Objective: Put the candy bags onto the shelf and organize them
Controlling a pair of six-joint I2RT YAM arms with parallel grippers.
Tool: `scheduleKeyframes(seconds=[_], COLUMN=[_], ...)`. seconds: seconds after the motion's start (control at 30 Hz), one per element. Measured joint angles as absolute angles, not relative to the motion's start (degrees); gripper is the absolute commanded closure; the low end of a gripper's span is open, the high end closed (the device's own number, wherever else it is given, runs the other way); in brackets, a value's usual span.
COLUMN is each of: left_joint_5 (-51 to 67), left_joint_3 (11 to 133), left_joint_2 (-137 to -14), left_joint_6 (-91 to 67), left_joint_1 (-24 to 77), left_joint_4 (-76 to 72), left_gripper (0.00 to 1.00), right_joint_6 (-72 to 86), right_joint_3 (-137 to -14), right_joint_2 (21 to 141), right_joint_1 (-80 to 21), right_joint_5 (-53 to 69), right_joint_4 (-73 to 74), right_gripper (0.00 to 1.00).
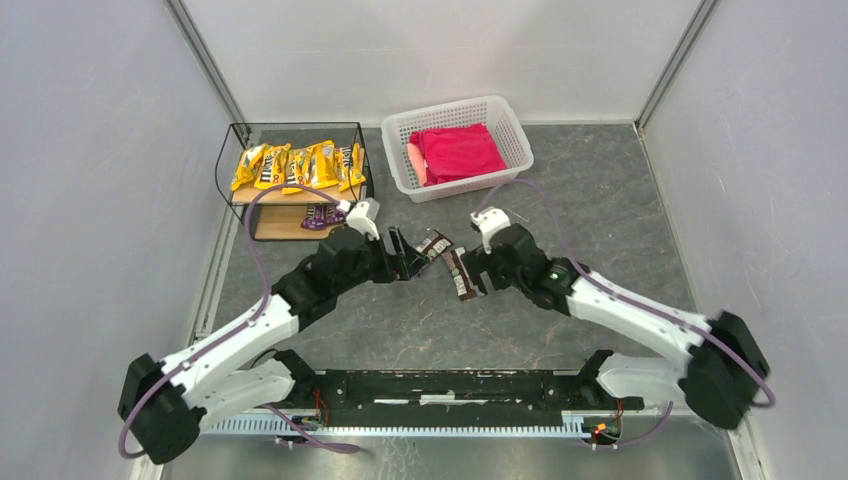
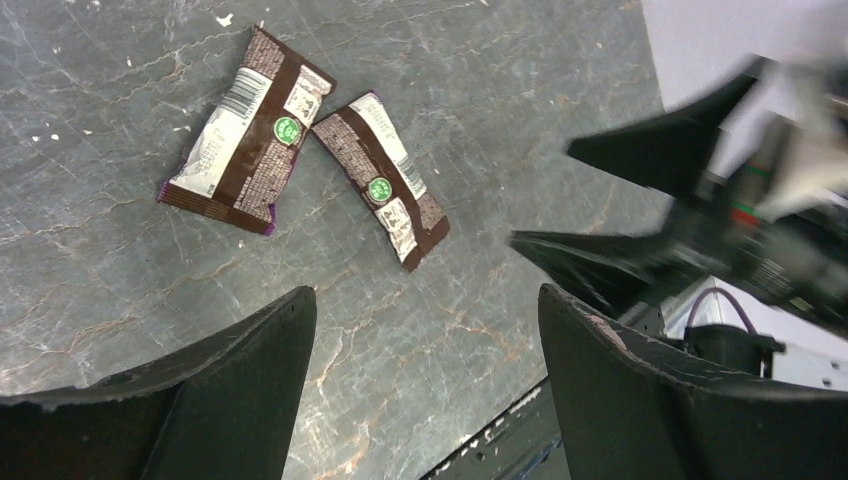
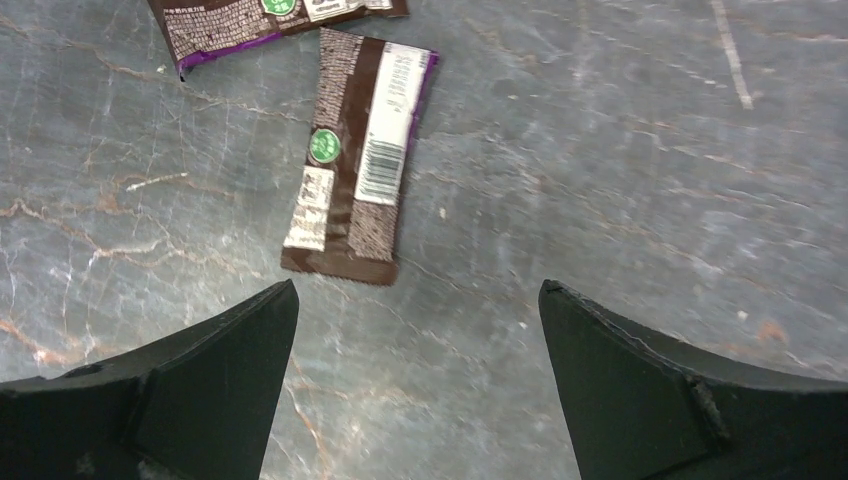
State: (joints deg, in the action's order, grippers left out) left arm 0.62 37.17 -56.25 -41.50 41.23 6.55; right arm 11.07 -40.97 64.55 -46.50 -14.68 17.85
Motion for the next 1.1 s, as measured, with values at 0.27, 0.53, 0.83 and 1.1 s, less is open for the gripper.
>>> scheduleKeyframes(seconds=[0.27, 0.53, 0.83, 1.1], left_joint_5=[4.64, 3.53, 2.0, 1.32], left_joint_3=[36.53, 37.12, 37.89, 37.95], left_joint_2=[-41.43, -32.84, -29.63, -29.85], left_joint_6=[-39.53, -35.66, -33.8, -33.76], left_joint_1=[41.23, 41.23, 41.23, 41.23], left_joint_4=[13.65, 22.65, 26.83, 27.75], left_gripper=[0.06, 0.04, 0.04, 0.04], right_joint_6=[14.83, 16.58, 18.65, 20.05], right_joint_3=[-49.65, -57.89, -57.89, -53.04], right_joint_2=[84.4, 95.83, 97.03, 97.03], right_joint_1=[-47.07, -51.64, -52.75, -51.77], right_joint_5=[-9.63, -12.1, -19.33, -21.47], right_joint_4=[16.6, 16.43, 16.03, 13.08], right_gripper=[0.02, 0.02, 0.06, 0.17])
